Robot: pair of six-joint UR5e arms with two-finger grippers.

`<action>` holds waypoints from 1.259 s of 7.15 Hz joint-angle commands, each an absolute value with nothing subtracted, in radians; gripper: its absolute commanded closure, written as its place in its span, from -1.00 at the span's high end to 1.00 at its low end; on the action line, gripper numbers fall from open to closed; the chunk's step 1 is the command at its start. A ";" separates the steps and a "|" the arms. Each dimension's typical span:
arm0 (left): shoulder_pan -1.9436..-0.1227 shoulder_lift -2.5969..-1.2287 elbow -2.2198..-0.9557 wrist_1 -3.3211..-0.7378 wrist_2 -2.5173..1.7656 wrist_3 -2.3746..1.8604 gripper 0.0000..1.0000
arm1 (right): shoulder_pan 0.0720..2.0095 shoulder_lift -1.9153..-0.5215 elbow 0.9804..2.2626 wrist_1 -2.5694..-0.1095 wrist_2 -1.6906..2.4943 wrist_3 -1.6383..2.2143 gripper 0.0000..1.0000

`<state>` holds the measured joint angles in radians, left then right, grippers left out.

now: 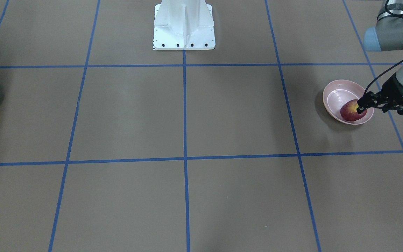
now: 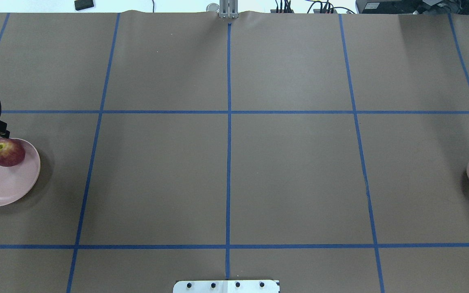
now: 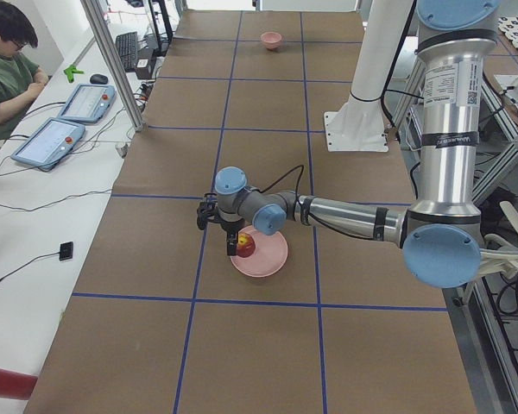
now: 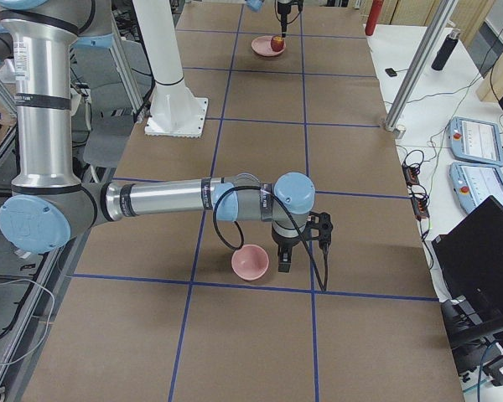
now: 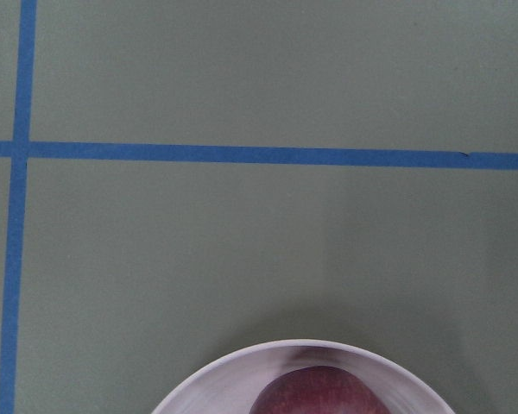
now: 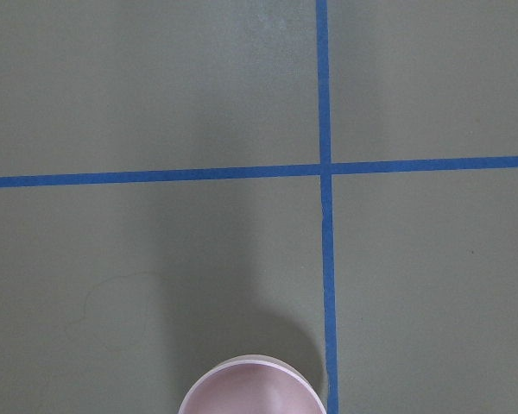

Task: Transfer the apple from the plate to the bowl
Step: 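Lower the left gripper over the red apple on the pink plate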

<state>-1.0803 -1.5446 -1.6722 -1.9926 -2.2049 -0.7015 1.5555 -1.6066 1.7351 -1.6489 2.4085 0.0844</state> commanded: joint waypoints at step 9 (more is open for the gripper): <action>-1.008 -1.562 -1.620 -1.996 -2.204 -0.712 0.96 | 1.555 -1.601 1.735 -1.657 2.408 0.086 1.00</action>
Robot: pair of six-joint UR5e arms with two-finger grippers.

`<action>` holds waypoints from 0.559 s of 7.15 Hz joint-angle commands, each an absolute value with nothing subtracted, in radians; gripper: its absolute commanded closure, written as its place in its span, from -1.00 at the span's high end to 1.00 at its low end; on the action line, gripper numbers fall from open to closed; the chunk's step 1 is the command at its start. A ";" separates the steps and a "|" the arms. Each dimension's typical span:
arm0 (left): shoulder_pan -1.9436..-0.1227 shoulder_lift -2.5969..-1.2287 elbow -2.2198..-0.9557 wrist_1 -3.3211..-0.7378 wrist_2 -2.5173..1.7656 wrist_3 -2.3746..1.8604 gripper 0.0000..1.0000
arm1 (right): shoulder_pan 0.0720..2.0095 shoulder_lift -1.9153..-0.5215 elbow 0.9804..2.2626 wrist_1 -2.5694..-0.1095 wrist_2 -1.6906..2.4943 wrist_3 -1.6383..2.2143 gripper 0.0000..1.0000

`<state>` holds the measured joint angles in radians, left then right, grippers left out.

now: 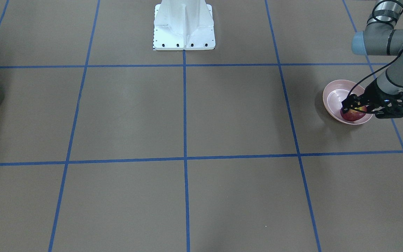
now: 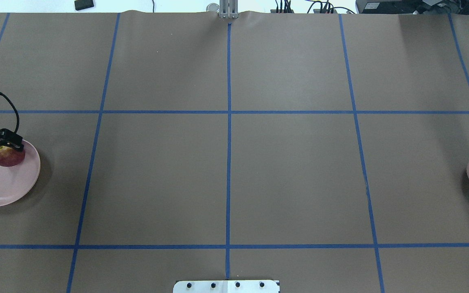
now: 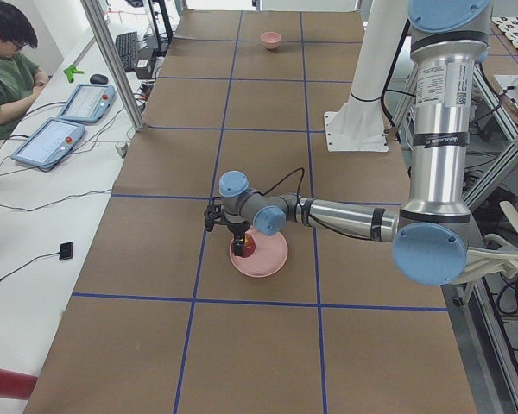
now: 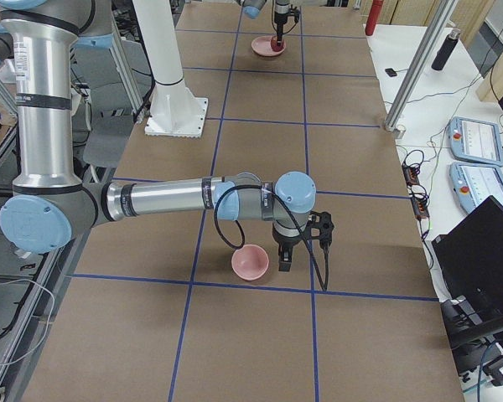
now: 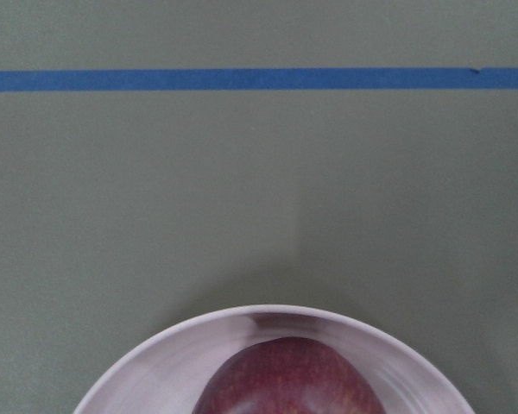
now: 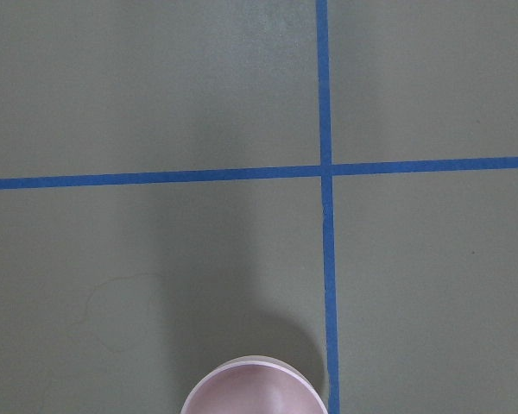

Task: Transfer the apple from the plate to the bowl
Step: 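Lower the left gripper over the red apple on the pink plate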

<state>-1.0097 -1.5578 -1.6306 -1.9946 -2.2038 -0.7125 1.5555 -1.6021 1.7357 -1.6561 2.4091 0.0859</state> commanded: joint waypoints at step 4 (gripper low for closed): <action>-0.994 -1.574 -1.608 -1.996 -2.206 -0.713 0.96 | 1.555 -1.598 1.736 -1.660 2.410 0.086 1.00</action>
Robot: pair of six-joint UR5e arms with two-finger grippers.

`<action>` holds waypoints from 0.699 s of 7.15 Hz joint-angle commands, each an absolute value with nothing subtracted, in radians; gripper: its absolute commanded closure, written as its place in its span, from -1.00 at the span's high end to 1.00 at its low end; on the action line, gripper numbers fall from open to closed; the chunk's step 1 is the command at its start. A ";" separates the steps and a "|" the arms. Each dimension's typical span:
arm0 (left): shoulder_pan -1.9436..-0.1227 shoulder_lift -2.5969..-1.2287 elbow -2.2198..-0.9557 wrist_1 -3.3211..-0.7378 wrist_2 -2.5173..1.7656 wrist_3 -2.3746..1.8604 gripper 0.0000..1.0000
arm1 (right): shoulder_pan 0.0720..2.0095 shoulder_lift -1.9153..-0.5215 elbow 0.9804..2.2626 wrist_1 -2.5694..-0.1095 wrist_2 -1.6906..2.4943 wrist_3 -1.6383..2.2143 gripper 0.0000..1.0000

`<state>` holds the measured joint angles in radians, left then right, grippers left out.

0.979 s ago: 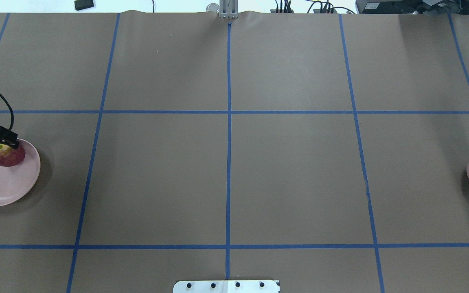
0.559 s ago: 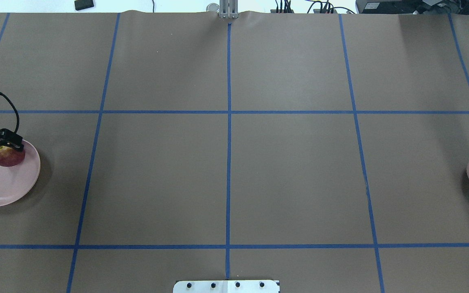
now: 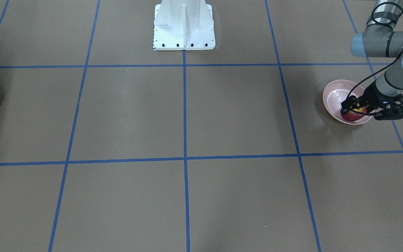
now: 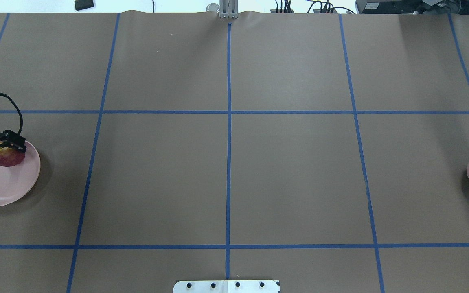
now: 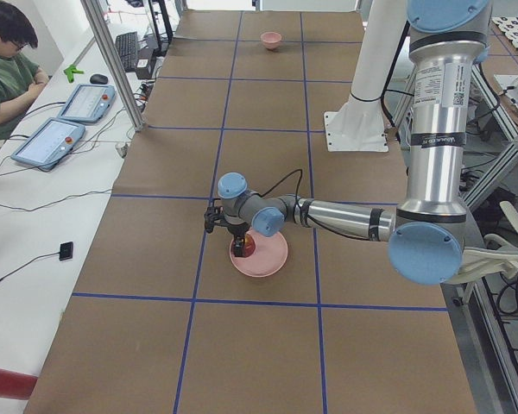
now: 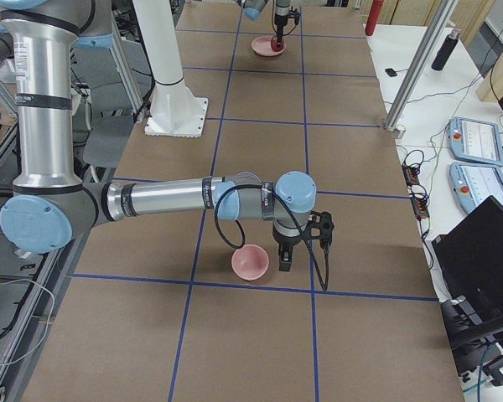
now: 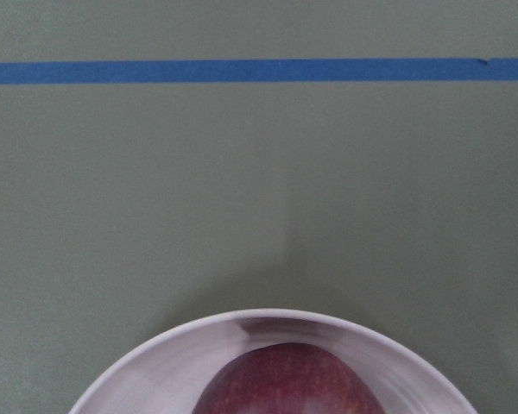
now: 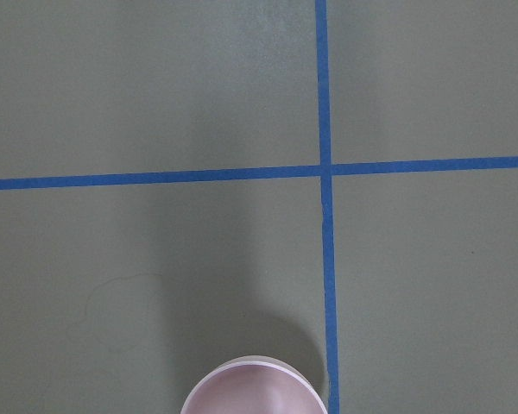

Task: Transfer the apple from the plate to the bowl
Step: 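Close the left gripper on the apple and lift it off the plate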

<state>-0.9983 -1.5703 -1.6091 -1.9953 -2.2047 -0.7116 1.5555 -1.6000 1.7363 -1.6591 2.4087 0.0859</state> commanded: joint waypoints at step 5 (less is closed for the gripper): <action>-1.058 -1.563 -1.736 -1.897 -2.242 -0.695 -1.00 | 1.555 -1.601 1.744 -1.658 2.422 0.081 1.00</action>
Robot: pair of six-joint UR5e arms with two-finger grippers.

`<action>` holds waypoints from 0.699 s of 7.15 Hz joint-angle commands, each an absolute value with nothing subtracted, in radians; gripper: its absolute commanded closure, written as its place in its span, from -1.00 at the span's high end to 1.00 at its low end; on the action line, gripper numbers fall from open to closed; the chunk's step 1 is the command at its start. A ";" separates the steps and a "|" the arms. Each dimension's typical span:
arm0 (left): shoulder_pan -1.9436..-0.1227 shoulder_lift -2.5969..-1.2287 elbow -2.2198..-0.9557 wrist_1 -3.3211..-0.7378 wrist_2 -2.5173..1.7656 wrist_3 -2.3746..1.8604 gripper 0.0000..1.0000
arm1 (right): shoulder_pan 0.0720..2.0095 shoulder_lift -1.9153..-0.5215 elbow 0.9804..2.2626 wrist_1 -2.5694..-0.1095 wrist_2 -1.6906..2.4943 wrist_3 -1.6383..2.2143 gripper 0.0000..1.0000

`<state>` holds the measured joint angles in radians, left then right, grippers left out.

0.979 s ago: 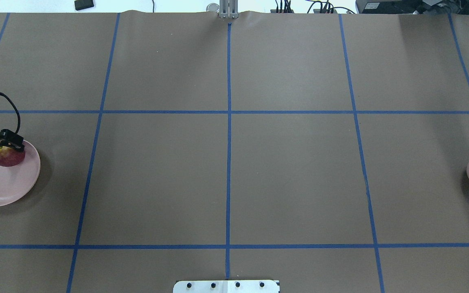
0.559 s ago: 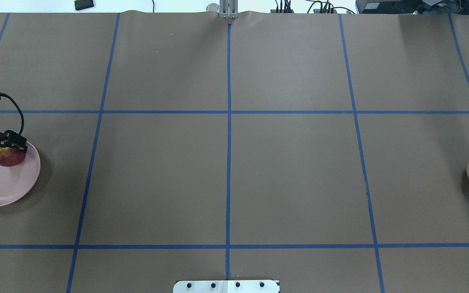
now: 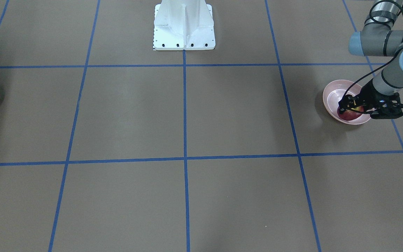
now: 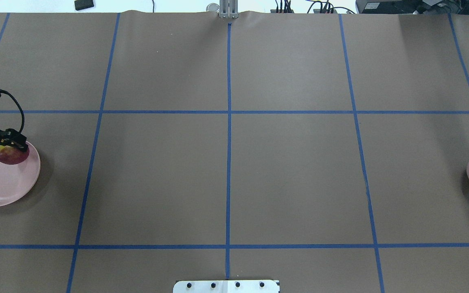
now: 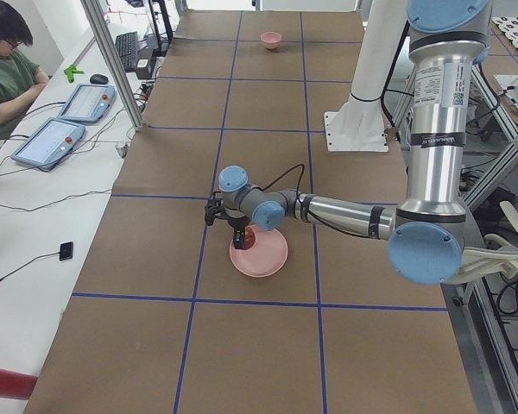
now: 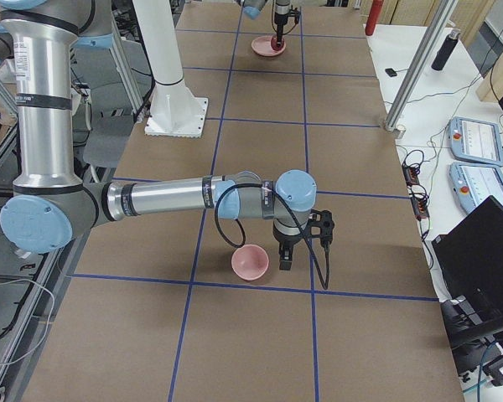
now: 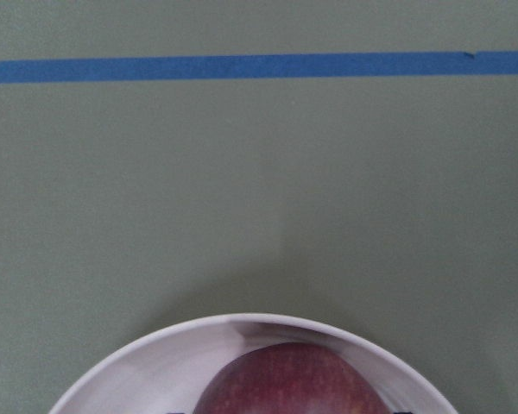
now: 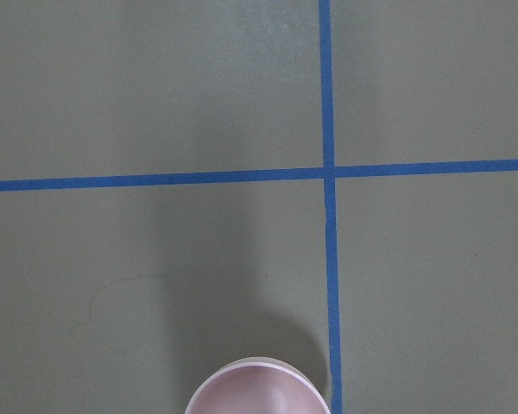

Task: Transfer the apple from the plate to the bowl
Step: 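Close the left gripper on the apple and lift it off the plate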

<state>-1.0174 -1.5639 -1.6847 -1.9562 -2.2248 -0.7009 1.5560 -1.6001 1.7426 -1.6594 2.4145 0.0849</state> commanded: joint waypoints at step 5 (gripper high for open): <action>-1.085 -1.804 -1.868 -1.467 -2.243 -0.696 -1.00 | 1.539 -1.729 1.721 -1.644 2.411 -0.178 1.00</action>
<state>-1.0836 -1.7532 -1.8507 -1.5354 -2.2419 -0.6959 1.5422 -1.7130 1.7370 -1.6455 2.4111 -0.1263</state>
